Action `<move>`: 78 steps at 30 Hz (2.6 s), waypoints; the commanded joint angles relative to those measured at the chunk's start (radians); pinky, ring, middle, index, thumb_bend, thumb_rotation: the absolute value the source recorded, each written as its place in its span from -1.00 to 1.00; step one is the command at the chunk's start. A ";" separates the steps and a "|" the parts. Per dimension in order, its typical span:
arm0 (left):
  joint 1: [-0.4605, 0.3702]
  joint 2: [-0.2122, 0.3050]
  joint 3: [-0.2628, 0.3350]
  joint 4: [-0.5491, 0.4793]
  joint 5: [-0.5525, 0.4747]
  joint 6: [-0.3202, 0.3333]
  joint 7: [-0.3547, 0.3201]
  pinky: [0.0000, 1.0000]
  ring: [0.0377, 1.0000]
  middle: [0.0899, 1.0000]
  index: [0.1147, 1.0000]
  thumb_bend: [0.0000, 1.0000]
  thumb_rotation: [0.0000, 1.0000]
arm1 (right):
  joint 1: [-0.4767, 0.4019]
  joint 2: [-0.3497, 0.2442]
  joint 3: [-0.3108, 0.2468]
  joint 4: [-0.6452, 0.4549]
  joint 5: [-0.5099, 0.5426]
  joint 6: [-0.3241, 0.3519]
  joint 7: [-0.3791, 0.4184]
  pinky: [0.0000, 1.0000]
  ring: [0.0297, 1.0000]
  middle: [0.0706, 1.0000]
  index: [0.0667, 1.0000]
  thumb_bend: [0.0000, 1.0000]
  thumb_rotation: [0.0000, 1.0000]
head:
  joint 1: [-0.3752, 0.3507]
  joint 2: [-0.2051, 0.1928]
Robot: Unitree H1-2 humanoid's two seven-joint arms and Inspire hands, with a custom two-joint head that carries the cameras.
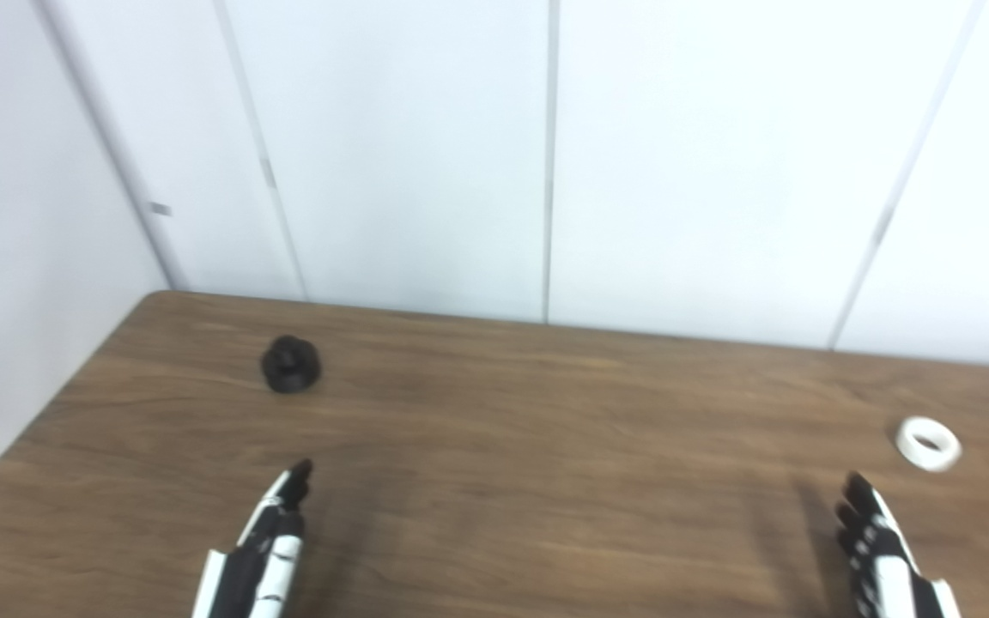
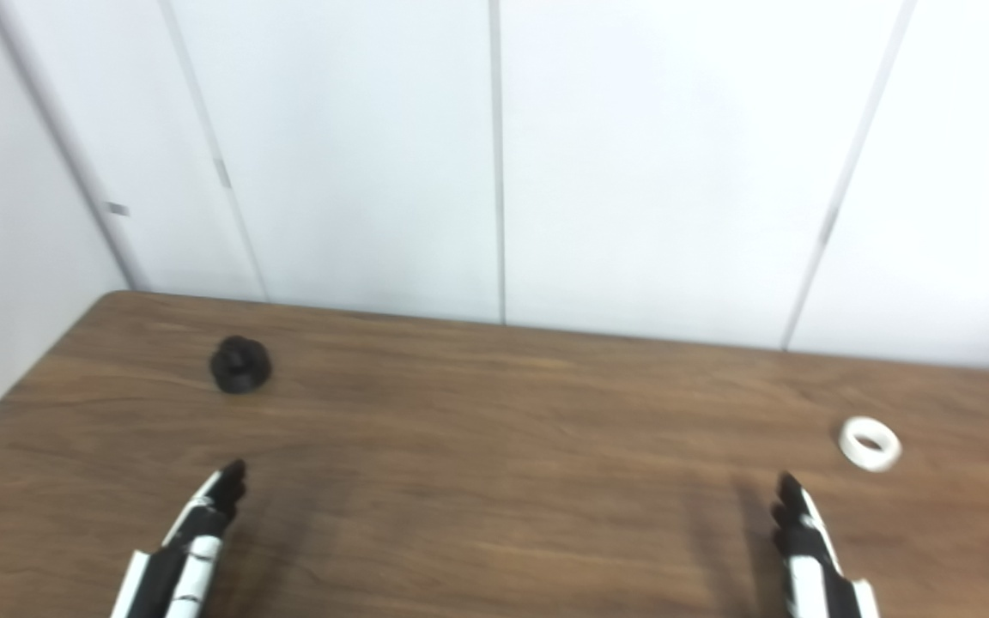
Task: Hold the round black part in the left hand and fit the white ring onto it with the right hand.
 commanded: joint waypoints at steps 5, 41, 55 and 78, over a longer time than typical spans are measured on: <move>-0.006 -0.069 -0.018 0.005 0.037 -0.006 0.030 0.96 0.90 0.86 0.77 -0.04 0.37 | 0.016 -0.019 -0.006 0.026 0.038 -0.014 0.039 1.00 0.99 1.00 0.97 -0.17 1.00 | 0.050 -0.015; -0.176 0.100 0.083 -0.186 0.368 0.378 0.071 0.99 1.00 0.97 0.87 0.85 -0.28 | -0.005 -0.027 -0.015 0.050 0.046 -0.027 0.057 1.00 0.98 0.96 0.92 -0.01 1.00 | 0.069 -0.009; -0.355 0.253 0.108 -0.146 0.529 0.614 -0.017 1.00 1.00 1.00 0.83 0.86 -0.12 | -0.007 -0.026 -0.014 0.051 0.045 -0.019 0.055 1.00 0.98 0.97 0.92 0.01 1.00 | 0.070 -0.004; -0.608 0.395 0.012 0.319 0.646 0.610 0.005 1.00 1.00 0.92 0.70 1.00 0.04 | -0.007 -0.032 -0.013 0.037 0.040 -0.003 0.055 1.00 0.96 0.95 0.91 0.04 1.00 | 0.063 0.013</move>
